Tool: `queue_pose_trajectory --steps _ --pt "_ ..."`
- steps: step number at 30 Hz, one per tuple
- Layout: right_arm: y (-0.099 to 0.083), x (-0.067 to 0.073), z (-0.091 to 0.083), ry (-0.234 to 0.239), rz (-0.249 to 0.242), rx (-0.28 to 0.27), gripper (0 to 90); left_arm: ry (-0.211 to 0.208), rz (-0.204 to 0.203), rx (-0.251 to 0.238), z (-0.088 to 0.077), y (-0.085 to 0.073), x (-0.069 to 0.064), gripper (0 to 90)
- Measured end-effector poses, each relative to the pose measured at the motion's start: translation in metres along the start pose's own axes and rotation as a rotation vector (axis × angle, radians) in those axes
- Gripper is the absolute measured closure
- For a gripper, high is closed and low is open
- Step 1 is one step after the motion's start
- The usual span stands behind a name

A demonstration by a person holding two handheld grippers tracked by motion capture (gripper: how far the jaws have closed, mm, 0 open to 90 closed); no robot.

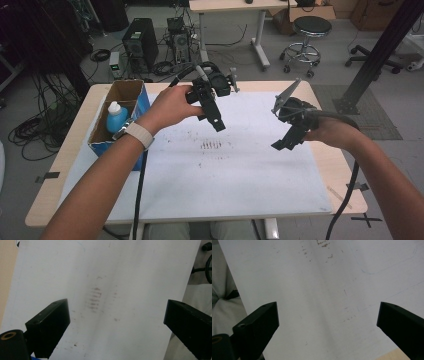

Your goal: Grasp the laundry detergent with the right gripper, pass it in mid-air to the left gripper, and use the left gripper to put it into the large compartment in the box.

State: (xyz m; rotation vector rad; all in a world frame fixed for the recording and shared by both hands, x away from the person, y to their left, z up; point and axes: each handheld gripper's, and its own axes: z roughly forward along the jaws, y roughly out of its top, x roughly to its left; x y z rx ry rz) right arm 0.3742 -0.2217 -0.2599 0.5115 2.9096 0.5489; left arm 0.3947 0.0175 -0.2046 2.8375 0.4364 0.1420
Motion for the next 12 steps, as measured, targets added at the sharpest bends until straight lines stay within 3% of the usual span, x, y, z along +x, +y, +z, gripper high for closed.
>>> queue_pose_trajectory --steps 12 --pt "-0.0020 0.0023 -0.0009 0.000 -0.001 -0.002 3.8 -0.001 0.003 -0.004 -0.0009 -0.0003 -0.0017 7.3"
